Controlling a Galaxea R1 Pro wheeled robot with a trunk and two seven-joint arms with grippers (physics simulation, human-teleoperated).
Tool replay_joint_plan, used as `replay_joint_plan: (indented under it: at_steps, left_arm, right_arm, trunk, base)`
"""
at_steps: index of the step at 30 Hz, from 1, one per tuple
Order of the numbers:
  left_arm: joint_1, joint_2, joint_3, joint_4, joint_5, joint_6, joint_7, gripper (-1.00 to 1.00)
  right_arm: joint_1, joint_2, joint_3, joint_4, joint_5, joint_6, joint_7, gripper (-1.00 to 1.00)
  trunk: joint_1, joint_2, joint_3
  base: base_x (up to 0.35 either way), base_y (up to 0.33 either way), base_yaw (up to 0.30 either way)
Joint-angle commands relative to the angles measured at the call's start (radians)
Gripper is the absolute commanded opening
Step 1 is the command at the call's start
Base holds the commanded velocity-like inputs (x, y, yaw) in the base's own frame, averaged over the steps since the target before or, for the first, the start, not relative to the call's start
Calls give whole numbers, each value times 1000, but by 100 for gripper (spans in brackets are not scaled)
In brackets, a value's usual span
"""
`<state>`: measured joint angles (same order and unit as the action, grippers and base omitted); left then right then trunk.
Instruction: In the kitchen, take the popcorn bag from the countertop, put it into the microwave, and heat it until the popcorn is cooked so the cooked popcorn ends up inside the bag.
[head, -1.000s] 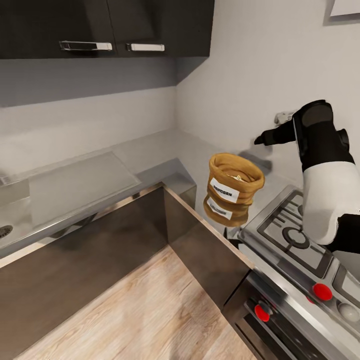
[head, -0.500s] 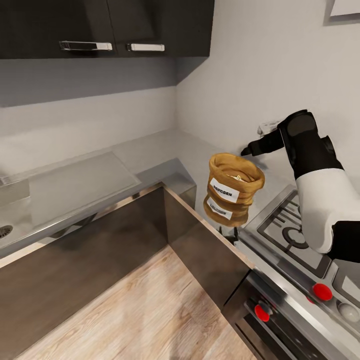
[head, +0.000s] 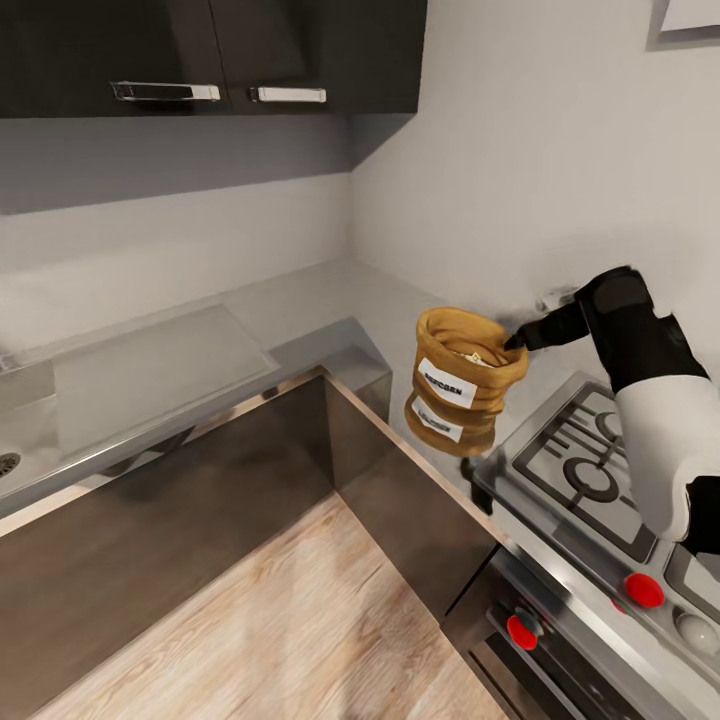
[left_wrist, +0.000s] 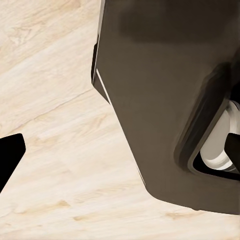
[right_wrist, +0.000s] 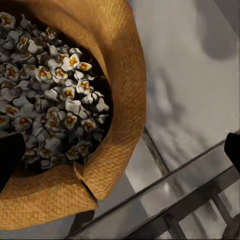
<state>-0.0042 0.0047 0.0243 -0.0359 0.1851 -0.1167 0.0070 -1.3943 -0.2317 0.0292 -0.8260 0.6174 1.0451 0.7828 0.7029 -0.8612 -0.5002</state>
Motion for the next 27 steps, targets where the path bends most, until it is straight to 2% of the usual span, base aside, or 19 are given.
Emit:
replay_joint_plan:
  at_steps: [1,11,14,21,27]
  left_arm:
    - [0,0,2,1,4,-3,1,100]
    - [0,0,2,1,5,-4,1,100]
    - [0,0,2,1,4,-4,1,100]
    - [0,0,1,1,4,-3,1,100]
    - [0,0,2,1,4,-4,1,100]
  right_arm:
    - [7,-3,3,-1,9,2,18,100]
    - [15,-4,3,-2,10,2,88,100]
    - [15,-4,3,-4,12,2,91,100]
    - [15,-5,3,-5,14,2,90,100]
    - [15,-5,4,-2,12,2,91,100]
  trunk:
    - [0,-1,-1]
    - [0,-1,-1]
    - [0,-1,-1]
    - [0,-1,-1]
    - [0,-1,-1]
  base:
    - [0,0,0]
    - [0,0,0]
    - [2,0,0]
    - [187,-139,0]
    - [24,-17,0]
